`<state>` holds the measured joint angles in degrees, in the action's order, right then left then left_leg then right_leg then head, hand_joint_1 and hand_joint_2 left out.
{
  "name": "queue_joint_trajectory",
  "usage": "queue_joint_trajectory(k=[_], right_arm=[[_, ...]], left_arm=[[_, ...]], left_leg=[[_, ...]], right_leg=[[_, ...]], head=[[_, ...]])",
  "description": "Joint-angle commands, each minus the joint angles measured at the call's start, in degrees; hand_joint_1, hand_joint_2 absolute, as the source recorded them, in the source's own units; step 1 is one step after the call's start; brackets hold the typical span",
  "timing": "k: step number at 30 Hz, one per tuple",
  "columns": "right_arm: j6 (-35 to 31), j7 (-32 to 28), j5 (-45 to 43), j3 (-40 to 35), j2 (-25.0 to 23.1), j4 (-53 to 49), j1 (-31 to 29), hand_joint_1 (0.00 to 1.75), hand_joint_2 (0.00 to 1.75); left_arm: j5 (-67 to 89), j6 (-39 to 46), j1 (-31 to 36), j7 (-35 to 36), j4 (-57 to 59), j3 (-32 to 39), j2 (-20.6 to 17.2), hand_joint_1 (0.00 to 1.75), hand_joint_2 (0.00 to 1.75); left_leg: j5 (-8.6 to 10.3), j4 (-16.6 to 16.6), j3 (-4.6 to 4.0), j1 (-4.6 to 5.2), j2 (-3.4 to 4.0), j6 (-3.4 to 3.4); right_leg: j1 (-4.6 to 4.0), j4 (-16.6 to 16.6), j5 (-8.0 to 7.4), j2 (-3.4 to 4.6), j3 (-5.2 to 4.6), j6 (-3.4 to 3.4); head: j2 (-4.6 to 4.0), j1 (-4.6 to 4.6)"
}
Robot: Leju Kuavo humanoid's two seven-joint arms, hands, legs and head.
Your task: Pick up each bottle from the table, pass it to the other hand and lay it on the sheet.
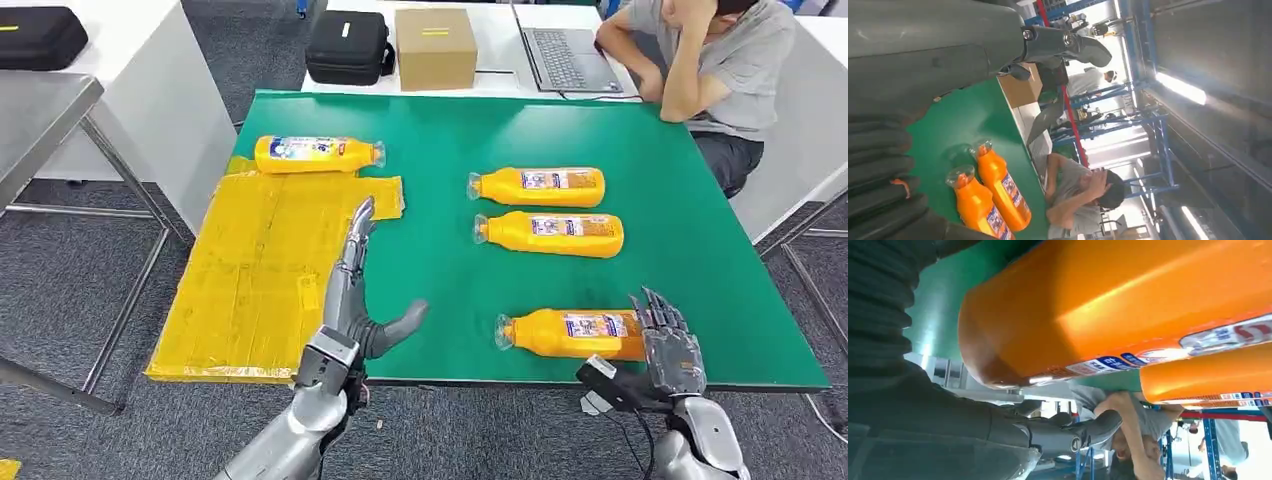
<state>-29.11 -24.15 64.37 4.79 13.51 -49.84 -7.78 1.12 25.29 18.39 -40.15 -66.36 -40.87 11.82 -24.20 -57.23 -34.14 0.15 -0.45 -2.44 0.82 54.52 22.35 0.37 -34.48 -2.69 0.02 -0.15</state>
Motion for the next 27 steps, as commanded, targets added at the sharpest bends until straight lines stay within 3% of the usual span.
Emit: queue_joint_trajectory(k=[1, 5, 6, 7, 27], right_arm=[[4.0, 0.2, 0.2, -1.0, 2.1, 12.2, -3.3, 0.00, 1.75], [5.9, -1.4, 0.0, -1.7, 2.7, 13.0, -3.3, 0.02, 1.75], [6.2, -2.2, -0.1, -2.0, 3.0, 13.2, -3.0, 1.61, 1.75], [7.1, -3.3, -0.4, -2.2, 3.4, 13.6, -2.9, 1.73, 1.75], [8.0, -5.2, -1.1, -2.3, 3.7, 14.4, -3.0, 1.75, 1.75]], left_arm=[[-0.6, -1.5, 3.9, 0.2, 4.0, -1.8, -0.5, 0.00, 1.75], [-0.6, -1.7, 3.8, 0.2, 3.7, -1.8, -0.8, 0.00, 1.75], [-0.6, -1.9, 3.7, 0.2, 3.6, -1.8, -0.9, 0.00, 1.75], [-0.6, -2.2, 3.7, 0.2, 3.6, -1.8, -0.9, 0.00, 1.75], [-0.5, -2.3, 4.1, 0.2, 4.2, -1.8, -0.8, 0.00, 1.75]], left_leg=[[0.00, 0.0, 0.17, -0.06, -0.13, 0.13], [0.05, 0.0, 0.29, -0.04, -0.15, 0.08], [0.06, 0.0, 0.34, -0.03, -0.18, 0.09], [0.06, 0.0, 0.43, -0.03, -0.18, 0.02], [0.09, 0.0, 0.50, 0.07, -0.22, -0.21]], right_leg=[[-0.08, -0.1, 0.04, -0.19, 0.25, 0.11], [-0.06, -0.1, 0.01, -0.22, 0.40, 0.10], [-0.06, -0.2, 0.01, -0.27, 0.46, 0.12], [-0.06, -0.2, 0.00, -0.22, 0.55, 0.07], [0.05, -0.3, -0.03, -0.21, 0.70, -0.14]], head=[[0.00, 0.00], [0.00, 0.00], [0.00, 0.02], [0.00, 0.00], [0.00, 0.00]])
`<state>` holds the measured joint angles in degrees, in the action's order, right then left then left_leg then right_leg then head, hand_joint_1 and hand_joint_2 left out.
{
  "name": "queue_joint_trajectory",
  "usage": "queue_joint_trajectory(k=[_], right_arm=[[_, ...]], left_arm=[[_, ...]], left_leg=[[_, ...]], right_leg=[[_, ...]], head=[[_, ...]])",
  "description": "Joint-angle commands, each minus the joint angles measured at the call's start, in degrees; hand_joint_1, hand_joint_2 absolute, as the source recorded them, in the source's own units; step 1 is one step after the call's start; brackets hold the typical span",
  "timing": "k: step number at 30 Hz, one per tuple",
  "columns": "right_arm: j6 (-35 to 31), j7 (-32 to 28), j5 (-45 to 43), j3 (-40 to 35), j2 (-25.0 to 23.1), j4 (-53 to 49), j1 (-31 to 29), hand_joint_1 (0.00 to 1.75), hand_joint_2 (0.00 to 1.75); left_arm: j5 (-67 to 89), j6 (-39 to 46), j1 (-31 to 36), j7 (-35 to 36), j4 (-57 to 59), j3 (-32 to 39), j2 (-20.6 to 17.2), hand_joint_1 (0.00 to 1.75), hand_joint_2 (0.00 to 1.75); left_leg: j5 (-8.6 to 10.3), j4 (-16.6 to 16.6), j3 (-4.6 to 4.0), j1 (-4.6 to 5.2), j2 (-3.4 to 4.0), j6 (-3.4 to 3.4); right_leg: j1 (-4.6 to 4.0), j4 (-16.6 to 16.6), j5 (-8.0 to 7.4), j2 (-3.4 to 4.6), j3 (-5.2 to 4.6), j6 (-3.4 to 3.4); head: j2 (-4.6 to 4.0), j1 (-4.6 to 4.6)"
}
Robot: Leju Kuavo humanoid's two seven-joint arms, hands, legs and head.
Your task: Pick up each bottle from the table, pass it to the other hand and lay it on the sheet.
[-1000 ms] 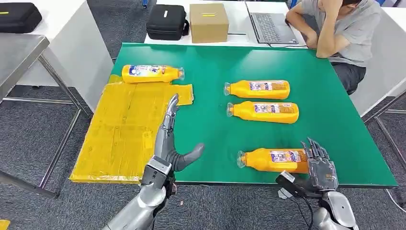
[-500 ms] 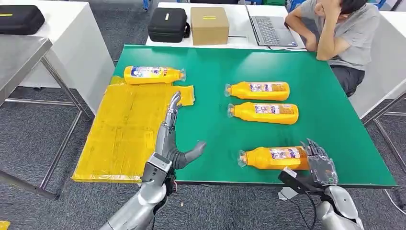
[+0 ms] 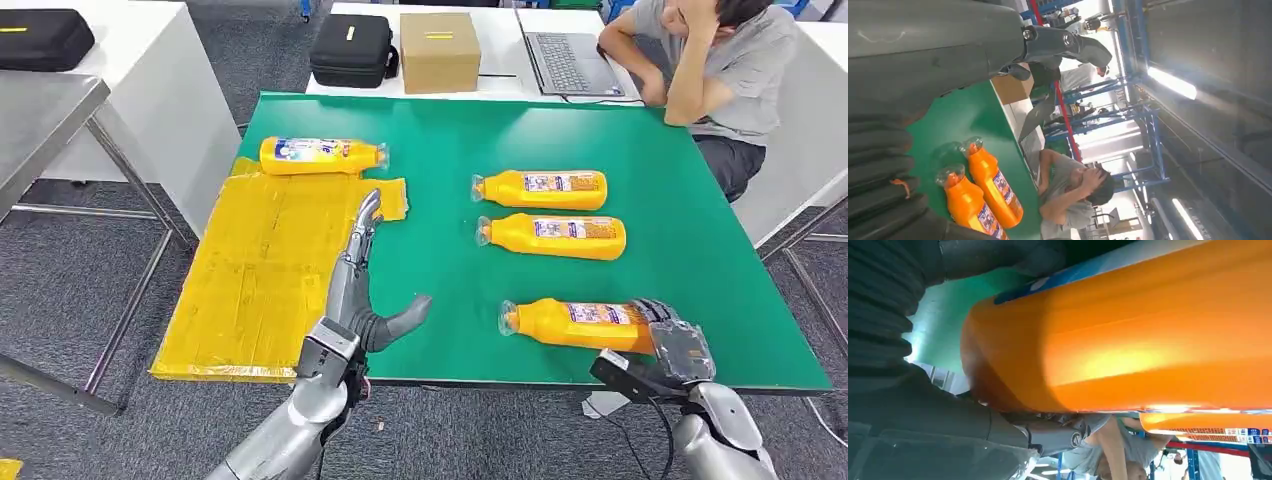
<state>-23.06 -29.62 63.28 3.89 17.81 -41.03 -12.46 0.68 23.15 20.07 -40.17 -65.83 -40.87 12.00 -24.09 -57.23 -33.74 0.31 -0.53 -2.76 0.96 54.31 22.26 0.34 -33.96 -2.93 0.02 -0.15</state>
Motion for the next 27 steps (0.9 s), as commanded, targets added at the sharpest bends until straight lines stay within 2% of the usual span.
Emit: queue_joint_trajectory(k=[1, 12, 17, 18, 19, 27], right_arm=[[2.0, 0.3, 0.0, -1.4, -0.6, 5.6, 1.7, 1.75, 1.75], [2.3, -1.2, -0.5, -1.8, -1.5, 6.4, 1.4, 1.75, 1.75], [0.2, -3.6, -2.8, -0.4, -2.7, 5.9, 1.3, 1.75, 1.75], [0.1, -5.5, -5.2, 0.9, -3.3, 5.8, 1.2, 1.75, 1.75], [-1.1, -10.4, -13.0, 4.1, -5.1, 3.7, 1.2, 1.75, 1.75], [-6.1, -10.4, -28.0, -1.8, -6.0, -3.4, 3.6, 1.75, 1.75]], left_arm=[[-0.1, -0.2, 2.5, 0.2, 3.7, -1.8, -1.0, 0.00, 1.75], [0.2, 0.0, 3.0, 0.2, 4.1, -2.0, -0.8, 0.00, 1.75], [0.4, 0.4, 3.7, 0.2, 4.8, -2.4, -0.2, 0.00, 1.75], [0.5, 0.8, 3.6, 0.2, 4.8, -2.3, -0.2, 0.00, 1.75], [0.2, 2.0, 3.5, 0.2, 5.2, -1.9, -0.1, 0.00, 1.75], [0.0, 3.7, 2.4, 0.2, 3.6, -2.4, -1.5, 0.00, 1.75]], left_leg=[[-0.04, 0.0, 0.10, -0.11, -0.16, 0.16], [-0.02, 0.0, 0.07, -0.09, -0.12, 0.10], [-0.04, 0.1, 0.10, -0.12, -0.12, 0.17], [-0.04, 0.1, 0.11, -0.13, -0.14, 0.20], [-0.03, 0.1, 0.10, -0.11, -0.10, 0.15], [-0.13, 0.0, -0.07, -0.08, 0.19, 0.23]], right_leg=[[-0.12, -0.1, 0.08, -0.22, 0.20, 0.14], [-0.09, -0.1, 0.05, -0.15, 0.15, 0.10], [-0.13, -0.1, 0.07, -0.17, 0.19, 0.15], [-0.14, -0.1, 0.09, -0.21, 0.20, 0.18], [-0.12, -0.1, 0.06, -0.15, 0.18, 0.13], [-0.09, 0.0, 0.08, 0.10, -0.04, 0.19]], head=[[0.00, 0.02], [0.00, 0.02], [0.00, 0.00], [0.00, 0.00], [0.00, 0.00], [0.00, -0.02]])
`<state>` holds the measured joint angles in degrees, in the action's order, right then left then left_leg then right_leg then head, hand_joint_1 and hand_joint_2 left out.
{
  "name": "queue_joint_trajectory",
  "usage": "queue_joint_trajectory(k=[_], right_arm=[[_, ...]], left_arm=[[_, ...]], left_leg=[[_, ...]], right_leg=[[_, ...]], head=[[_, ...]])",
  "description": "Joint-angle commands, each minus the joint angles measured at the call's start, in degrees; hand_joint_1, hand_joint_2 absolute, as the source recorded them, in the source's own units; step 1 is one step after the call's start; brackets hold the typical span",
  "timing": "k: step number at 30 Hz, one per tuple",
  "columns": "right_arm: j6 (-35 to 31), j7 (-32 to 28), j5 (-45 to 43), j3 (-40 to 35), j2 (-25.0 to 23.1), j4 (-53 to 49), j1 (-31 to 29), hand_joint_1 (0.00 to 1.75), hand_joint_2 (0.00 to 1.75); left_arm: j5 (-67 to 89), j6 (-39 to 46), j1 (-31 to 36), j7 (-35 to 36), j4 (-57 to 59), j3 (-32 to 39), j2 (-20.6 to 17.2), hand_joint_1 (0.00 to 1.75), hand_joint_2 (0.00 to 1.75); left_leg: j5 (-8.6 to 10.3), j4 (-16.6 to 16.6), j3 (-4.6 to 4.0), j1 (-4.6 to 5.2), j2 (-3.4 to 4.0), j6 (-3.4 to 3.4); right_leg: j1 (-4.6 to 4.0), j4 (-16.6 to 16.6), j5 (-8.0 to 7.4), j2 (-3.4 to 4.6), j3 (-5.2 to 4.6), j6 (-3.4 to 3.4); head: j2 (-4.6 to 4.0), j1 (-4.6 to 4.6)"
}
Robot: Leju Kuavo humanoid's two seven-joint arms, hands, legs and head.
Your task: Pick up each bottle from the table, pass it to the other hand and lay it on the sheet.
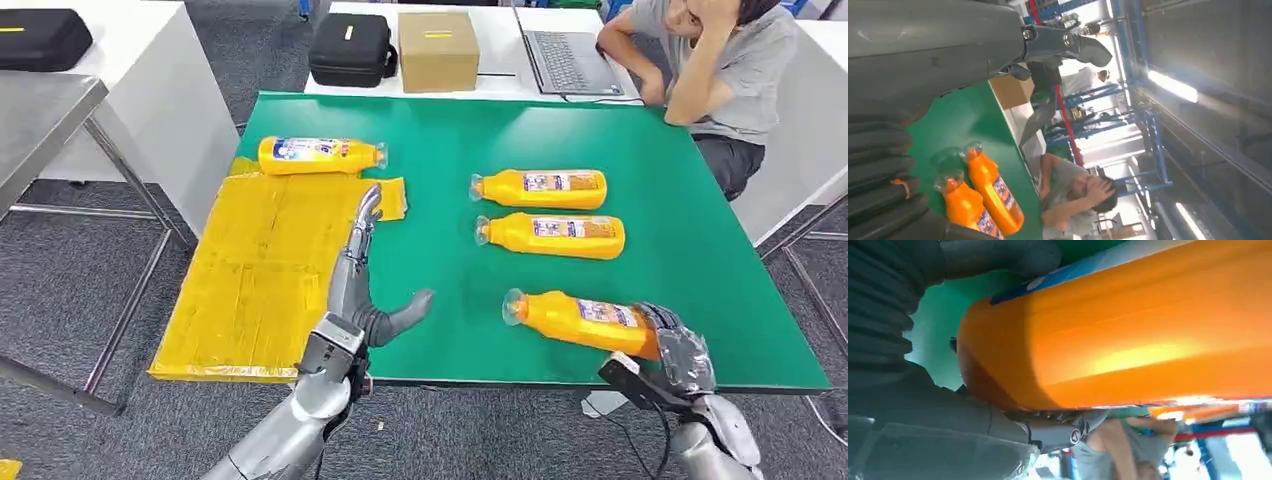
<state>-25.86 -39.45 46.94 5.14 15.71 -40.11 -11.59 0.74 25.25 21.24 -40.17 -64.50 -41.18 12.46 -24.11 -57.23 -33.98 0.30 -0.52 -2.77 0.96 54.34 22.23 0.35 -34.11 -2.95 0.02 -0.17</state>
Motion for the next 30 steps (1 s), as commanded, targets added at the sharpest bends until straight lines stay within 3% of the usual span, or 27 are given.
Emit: queue_joint_trajectory(k=[1, 13, 16, 19, 22, 30], right_arm=[[-3.5, -0.5, -12.6, -3.5, -4.0, -4.7, 2.7, 1.75, 1.75], [-13.1, -0.5, -33.1, -15.9, -2.2, -11.2, 2.7, 1.75, 1.75], [-13.8, -0.5, -33.4, -16.5, -2.6, -11.0, 2.2, 1.75, 1.75], [-14.1, -0.5, -32.7, -14.0, -4.2, -13.7, 3.5, 1.75, 1.75], [-14.1, -0.5, -31.6, -12.5, -5.1, -15.0, 4.1, 1.75, 1.75], [-14.1, -0.5, -26.8, -10.2, -9.5, -19.2, 5.1, 1.75, 1.75]], left_arm=[[0.0, 1.8, 1.2, 0.2, 2.3, -2.2, -1.9, 0.00, 1.75], [0.2, -2.6, 3.3, 0.2, 14.0, -5.3, 1.1, 0.00, 1.75], [-0.3, -2.6, 3.3, 0.2, 14.7, -4.9, 1.4, 0.00, 1.75], [-8.0, 1.5, 2.8, 0.2, 19.0, 5.0, 4.8, 0.00, 1.75], [-9.6, 2.5, 3.3, 0.2, 20.6, 7.4, 5.5, 0.00, 1.75], [-8.3, 0.3, 3.1, 0.2, 24.7, 7.7, 6.4, 0.00, 1.75]], left_leg=[[-0.09, 0.0, 0.12, -0.08, 0.15, 0.18], [-0.11, 0.0, -0.26, -0.03, 0.13, 0.15], [-0.09, 0.0, -0.35, -0.03, 0.12, 0.15], [0.00, 0.0, -0.54, -0.01, 0.03, 0.05], [-0.02, 0.0, -0.51, -0.02, 0.07, 0.09], [-0.12, 0.0, -0.33, -0.05, 0.14, 0.17]], right_leg=[[-0.09, 0.0, 0.06, 0.09, 0.06, 0.16], [-0.02, 0.0, 0.10, 0.06, -0.27, 0.13], [-0.02, 0.0, 0.07, 0.06, -0.36, 0.13], [0.00, 0.0, -0.01, 0.00, -0.53, 0.05], [-0.01, 0.0, 0.01, 0.03, -0.52, 0.08], [-0.04, 0.1, 0.12, 0.07, -0.39, 0.15]], head=[[0.00, 0.00], [-0.02, 0.02], [0.00, 0.02], [-0.02, 0.02], [0.00, 0.00], [0.00, 0.00]])
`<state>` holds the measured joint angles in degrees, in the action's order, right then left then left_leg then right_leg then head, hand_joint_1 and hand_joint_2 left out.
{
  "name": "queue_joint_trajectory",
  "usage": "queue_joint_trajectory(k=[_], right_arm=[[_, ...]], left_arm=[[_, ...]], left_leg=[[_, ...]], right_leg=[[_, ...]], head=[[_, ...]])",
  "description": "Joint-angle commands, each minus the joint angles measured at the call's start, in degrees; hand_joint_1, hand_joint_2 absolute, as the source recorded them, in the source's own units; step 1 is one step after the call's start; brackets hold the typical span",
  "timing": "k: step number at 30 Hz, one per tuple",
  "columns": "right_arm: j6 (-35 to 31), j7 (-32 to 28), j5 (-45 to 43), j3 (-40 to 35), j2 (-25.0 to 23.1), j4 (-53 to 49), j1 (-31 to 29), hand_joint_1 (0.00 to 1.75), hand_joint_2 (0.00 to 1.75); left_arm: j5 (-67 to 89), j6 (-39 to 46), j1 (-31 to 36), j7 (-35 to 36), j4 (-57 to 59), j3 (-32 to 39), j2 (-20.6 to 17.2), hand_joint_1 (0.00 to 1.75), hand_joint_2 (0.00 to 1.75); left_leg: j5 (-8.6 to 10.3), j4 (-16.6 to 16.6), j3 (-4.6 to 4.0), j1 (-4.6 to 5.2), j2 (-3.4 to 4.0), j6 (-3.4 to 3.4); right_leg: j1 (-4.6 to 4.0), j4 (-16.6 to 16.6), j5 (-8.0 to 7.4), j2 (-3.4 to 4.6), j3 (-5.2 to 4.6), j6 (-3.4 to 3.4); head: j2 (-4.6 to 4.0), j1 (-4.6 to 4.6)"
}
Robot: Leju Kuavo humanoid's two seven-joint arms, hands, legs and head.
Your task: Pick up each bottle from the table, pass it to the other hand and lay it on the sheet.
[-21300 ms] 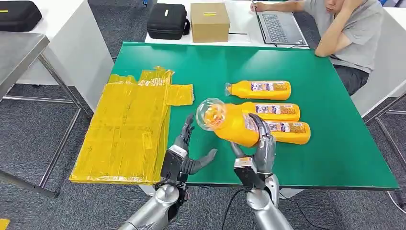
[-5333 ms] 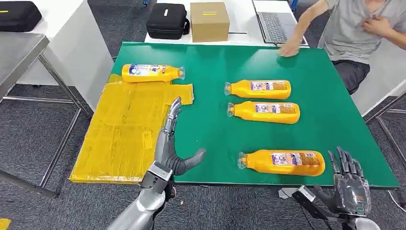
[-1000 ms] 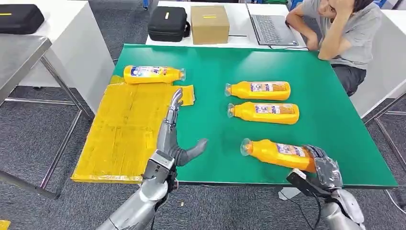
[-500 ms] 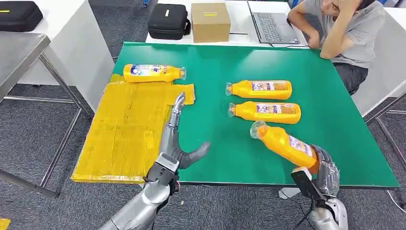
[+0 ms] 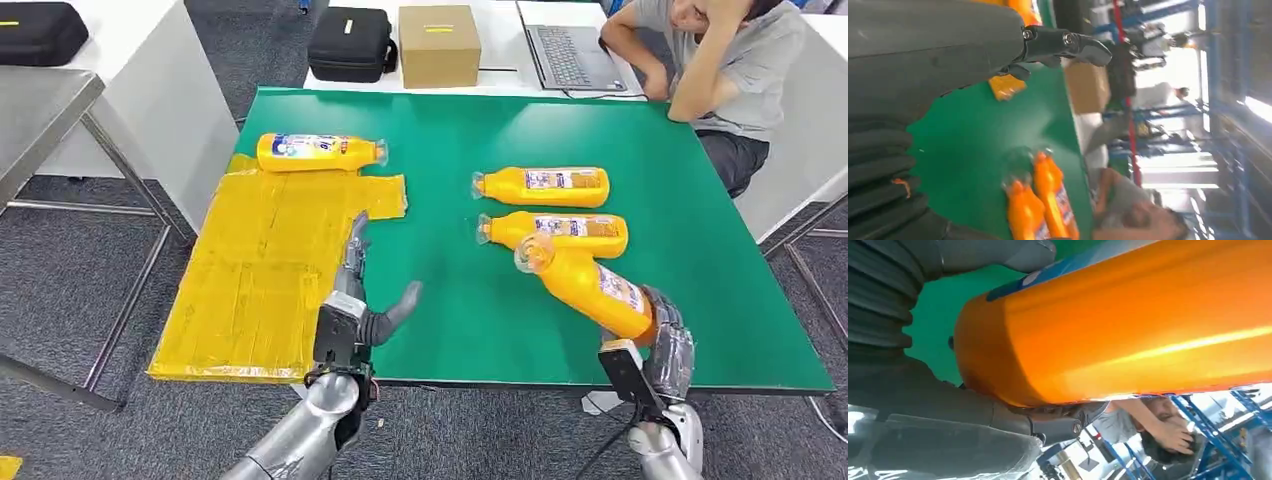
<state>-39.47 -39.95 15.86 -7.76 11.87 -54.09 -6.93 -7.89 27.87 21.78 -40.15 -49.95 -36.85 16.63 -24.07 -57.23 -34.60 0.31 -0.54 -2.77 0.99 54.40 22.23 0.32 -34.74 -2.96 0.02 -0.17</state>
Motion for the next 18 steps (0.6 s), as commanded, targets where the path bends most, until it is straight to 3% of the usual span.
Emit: queue_joint_trajectory(k=[1, 5, 11, 18], right_arm=[[-0.5, 0.0, 4.6, 2.7, -6.3, -6.0, 0.4, 1.75, 1.75], [-0.5, 0.0, 7.6, 3.8, -9.3, -7.9, 0.5, 1.75, 1.75], [-0.5, 0.0, 4.7, 2.0, -11.6, -9.0, -0.9, 1.75, 1.75], [-0.5, 0.0, 4.7, 2.0, -11.6, -9.0, -0.9, 1.75, 1.75]], left_arm=[[0.0, -2.6, 2.9, 0.1, 11.2, 3.5, 2.7, 0.00, 1.75], [-2.4, -3.0, 4.4, 0.1, 14.2, 1.5, 3.4, 0.00, 1.75], [-9.6, -4.4, 5.2, 0.1, 16.2, -8.3, 3.4, 0.00, 1.75], [-9.6, -4.4, 5.2, 0.1, 16.2, -8.3, 3.4, 0.00, 1.75]], left_leg=[[-0.18, 0.0, 0.33, -0.06, 0.15, 0.19], [-0.15, 0.0, 0.22, -0.07, 0.16, 0.18], [-0.16, 0.0, 0.25, -0.06, 0.15, 0.20], [-0.16, 0.0, 0.21, -0.04, 0.17, 0.17]], right_leg=[[-0.08, 0.0, 0.16, 0.07, 0.28, 0.17], [-0.08, 0.0, 0.12, 0.10, 0.18, 0.16], [-0.07, 0.0, 0.15, 0.07, 0.19, 0.18], [-0.05, 0.1, 0.14, 0.10, 0.15, 0.16]], head=[[0.00, 0.02], [-0.02, 0.02], [0.00, 0.02], [0.00, 0.02]])
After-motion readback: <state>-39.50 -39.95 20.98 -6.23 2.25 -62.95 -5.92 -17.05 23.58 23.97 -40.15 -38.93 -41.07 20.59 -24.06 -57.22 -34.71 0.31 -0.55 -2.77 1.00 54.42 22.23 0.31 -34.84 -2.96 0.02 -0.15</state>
